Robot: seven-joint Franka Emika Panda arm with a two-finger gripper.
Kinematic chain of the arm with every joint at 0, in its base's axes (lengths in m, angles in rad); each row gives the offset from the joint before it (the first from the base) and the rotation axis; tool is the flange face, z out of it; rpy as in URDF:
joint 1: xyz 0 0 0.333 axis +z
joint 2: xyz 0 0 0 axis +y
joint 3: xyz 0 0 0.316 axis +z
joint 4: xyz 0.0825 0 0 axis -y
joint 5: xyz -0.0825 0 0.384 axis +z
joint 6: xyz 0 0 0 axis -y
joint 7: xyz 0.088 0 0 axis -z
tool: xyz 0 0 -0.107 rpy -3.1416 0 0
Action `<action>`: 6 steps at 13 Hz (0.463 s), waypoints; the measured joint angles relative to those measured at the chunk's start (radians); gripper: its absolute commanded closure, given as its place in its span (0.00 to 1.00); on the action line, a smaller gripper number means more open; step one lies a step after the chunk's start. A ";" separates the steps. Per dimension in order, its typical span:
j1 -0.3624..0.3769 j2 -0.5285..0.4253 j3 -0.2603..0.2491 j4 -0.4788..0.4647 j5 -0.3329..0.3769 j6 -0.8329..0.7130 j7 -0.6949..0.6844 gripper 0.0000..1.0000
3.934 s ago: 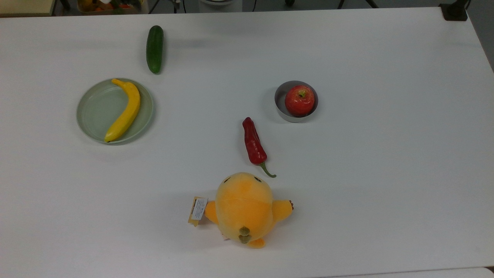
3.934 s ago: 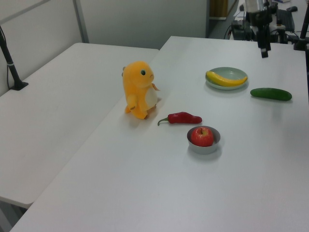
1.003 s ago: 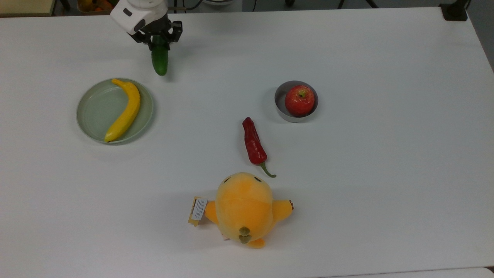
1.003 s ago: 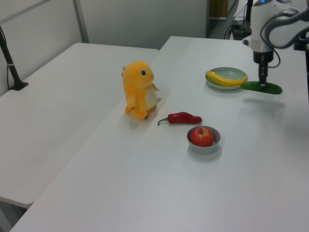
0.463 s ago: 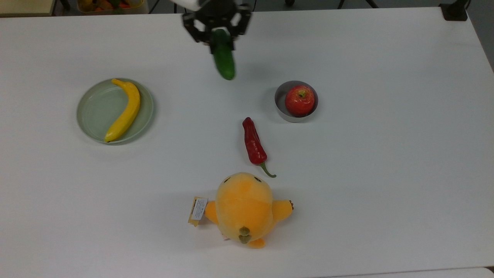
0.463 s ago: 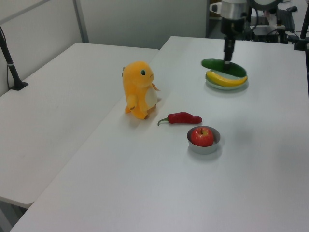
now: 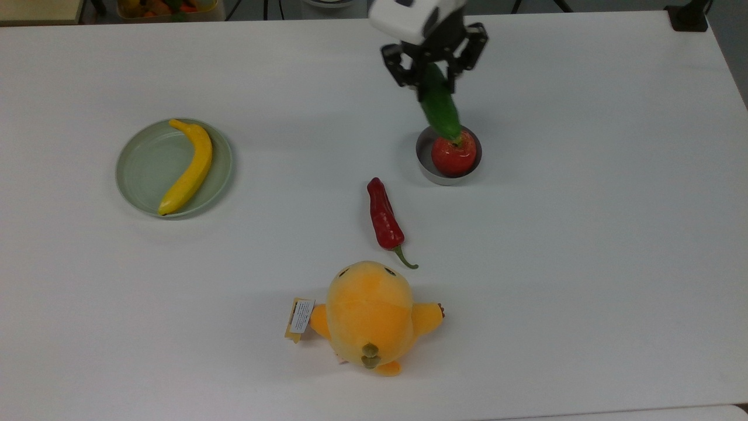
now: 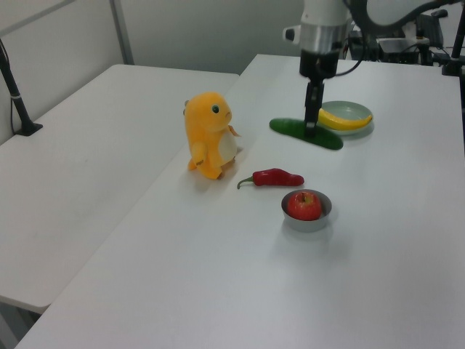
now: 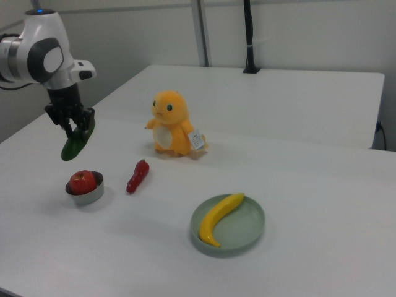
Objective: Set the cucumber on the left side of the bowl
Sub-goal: 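Lift the cucumber and carry it toward the grey bowl with the apple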
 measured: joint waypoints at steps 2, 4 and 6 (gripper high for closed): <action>0.056 0.048 0.003 0.010 0.000 0.058 0.061 1.00; 0.114 0.106 0.007 0.012 0.000 0.123 0.116 1.00; 0.148 0.151 0.008 0.012 0.000 0.170 0.135 1.00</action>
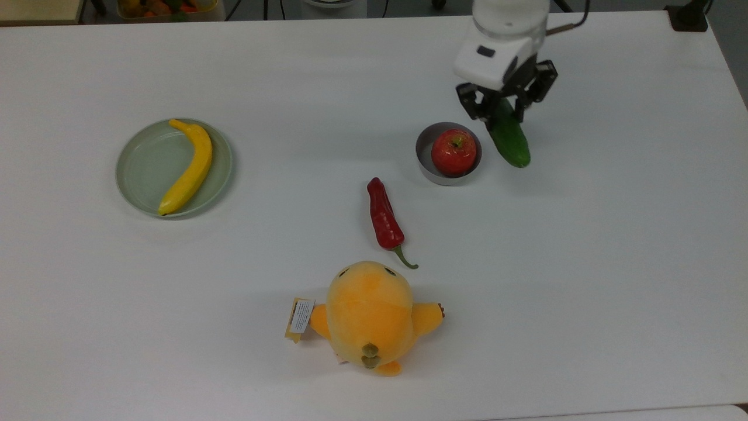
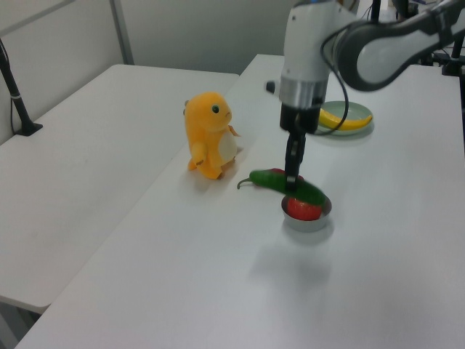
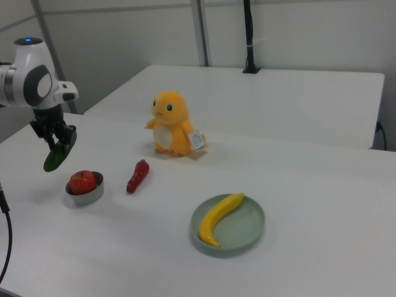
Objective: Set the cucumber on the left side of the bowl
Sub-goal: 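Lower the cucumber onto the table beside the bowl and open the gripper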
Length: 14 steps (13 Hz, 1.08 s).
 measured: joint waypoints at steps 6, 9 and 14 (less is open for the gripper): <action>0.040 0.133 0.000 0.000 -0.015 0.136 0.004 0.98; 0.046 0.158 0.000 0.000 -0.032 0.151 0.004 0.97; 0.049 0.186 0.000 -0.004 -0.075 0.154 0.004 0.62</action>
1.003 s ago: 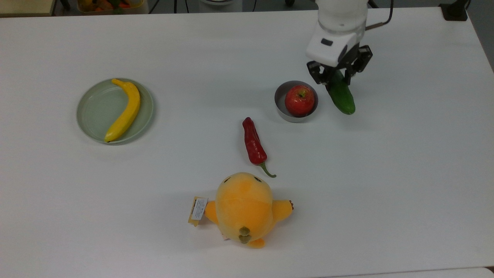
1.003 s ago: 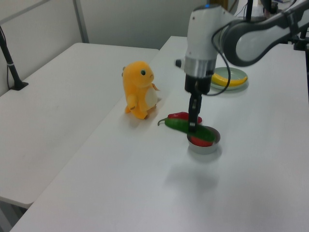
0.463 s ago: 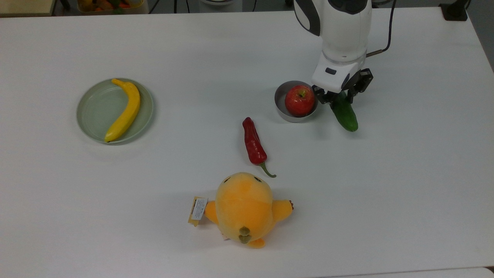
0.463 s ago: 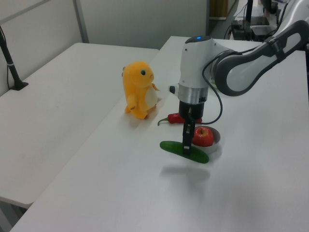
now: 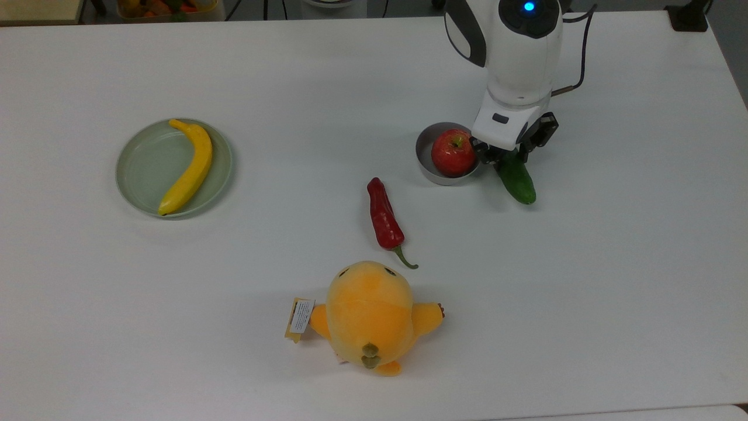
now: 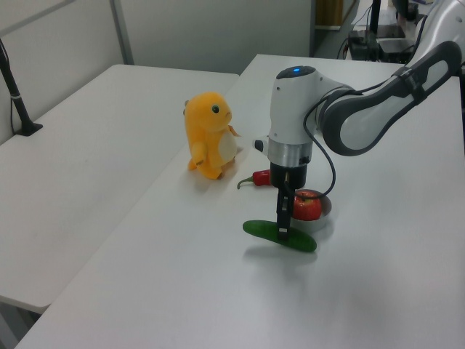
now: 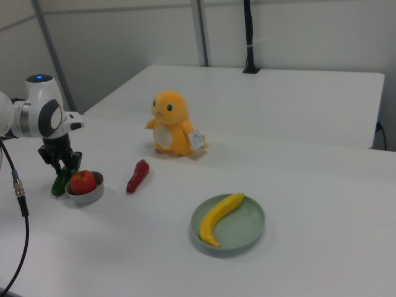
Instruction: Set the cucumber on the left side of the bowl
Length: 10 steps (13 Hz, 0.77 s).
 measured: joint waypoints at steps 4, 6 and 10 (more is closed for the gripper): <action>0.000 0.005 0.000 0.000 -0.003 0.000 0.005 0.32; 0.000 0.006 0.000 0.000 -0.004 0.000 0.009 0.25; 0.000 0.007 0.000 0.000 -0.004 0.000 0.011 0.00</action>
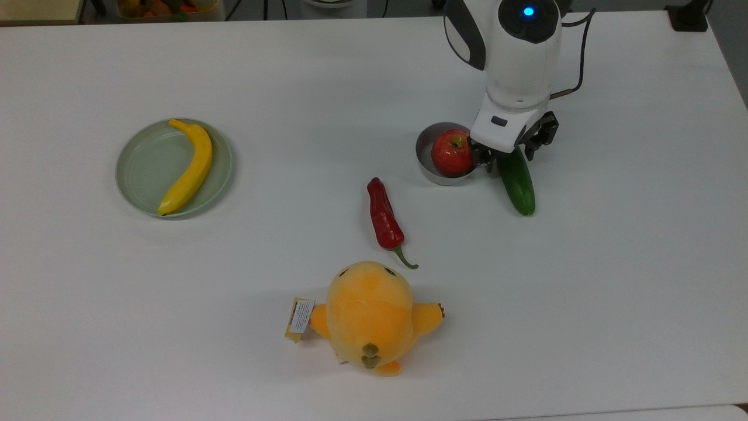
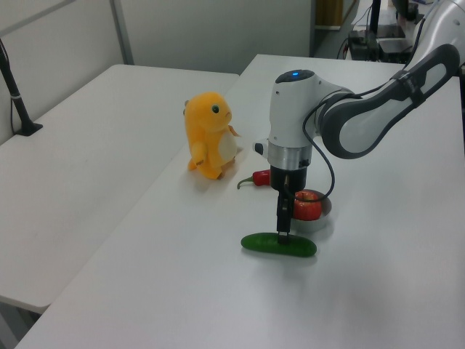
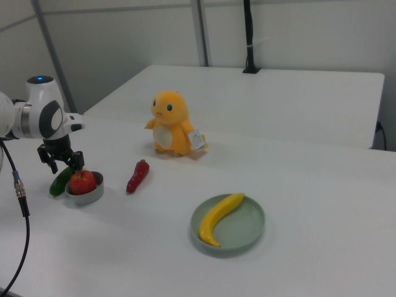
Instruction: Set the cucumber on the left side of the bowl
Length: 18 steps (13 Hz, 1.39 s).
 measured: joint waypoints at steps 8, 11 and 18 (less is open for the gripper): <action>0.000 -0.002 0.000 0.007 -0.009 0.001 0.000 0.00; 0.000 -0.059 0.000 0.025 -0.010 0.008 0.001 0.00; -0.078 -0.364 -0.002 0.054 -0.009 -0.330 0.050 0.00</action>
